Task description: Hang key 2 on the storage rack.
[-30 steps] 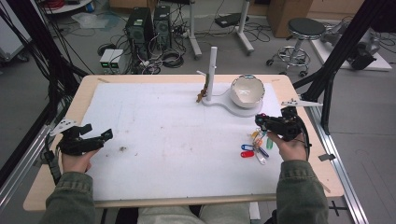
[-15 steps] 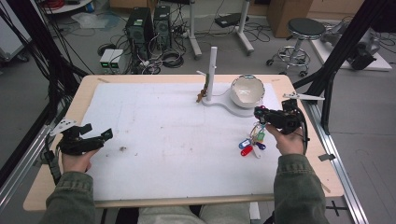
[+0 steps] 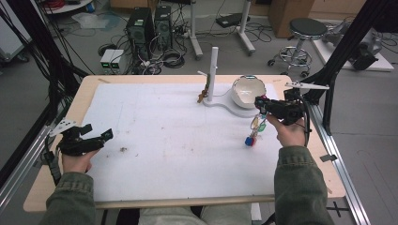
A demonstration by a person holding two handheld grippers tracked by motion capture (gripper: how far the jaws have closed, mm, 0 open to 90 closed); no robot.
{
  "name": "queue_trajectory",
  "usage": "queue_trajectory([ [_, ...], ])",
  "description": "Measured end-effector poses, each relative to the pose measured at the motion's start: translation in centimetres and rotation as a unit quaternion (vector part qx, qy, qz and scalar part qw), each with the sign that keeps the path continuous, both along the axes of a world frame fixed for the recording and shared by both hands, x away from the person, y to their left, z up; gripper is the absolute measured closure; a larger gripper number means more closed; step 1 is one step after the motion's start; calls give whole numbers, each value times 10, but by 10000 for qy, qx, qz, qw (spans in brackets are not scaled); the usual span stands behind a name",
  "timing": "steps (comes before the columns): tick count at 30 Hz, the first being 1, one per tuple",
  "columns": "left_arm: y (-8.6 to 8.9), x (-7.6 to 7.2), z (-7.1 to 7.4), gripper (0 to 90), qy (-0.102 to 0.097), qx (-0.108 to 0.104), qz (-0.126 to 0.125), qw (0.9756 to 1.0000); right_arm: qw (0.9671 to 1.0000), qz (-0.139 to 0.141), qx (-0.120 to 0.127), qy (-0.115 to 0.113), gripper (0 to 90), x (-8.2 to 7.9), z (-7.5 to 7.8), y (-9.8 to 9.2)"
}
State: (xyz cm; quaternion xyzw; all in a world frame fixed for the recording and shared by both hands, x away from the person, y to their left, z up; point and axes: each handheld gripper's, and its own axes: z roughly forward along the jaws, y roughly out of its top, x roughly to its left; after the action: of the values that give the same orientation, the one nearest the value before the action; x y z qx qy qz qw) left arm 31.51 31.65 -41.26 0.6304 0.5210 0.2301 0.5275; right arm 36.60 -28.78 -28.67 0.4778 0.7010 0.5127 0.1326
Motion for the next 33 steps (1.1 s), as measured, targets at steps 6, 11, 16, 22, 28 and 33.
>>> queue_trajectory([
  [6, -1, 0, 0, 17, 1, -23, -12, 10000, 10000, 28, 61, -39, 837, 6, 11, 5],
  [11, 0, 0, 0, 17, 0, -9, -12, 10000, 9999, 27, 74, -64, 836, 12, 18, 10],
  [16, 0, 0, 0, 17, -10, -26, -4, 10000, 9999, 39, 97, -68, 836, 18, 24, 15],
  [22, 0, 0, 0, 17, -8, -22, -7, 10000, 9999, 77, 81, -69, 836, 25, 35, 20],
  [28, 0, 0, 0, 17, -21, -36, 19, 10000, 9999, 63, 98, -118, 836, 32, 47, 25],
  [33, 0, 0, 0, 17, -22, -42, 8, 10000, 9998, 49, 131, -121, 836, 38, 58, 30],
])
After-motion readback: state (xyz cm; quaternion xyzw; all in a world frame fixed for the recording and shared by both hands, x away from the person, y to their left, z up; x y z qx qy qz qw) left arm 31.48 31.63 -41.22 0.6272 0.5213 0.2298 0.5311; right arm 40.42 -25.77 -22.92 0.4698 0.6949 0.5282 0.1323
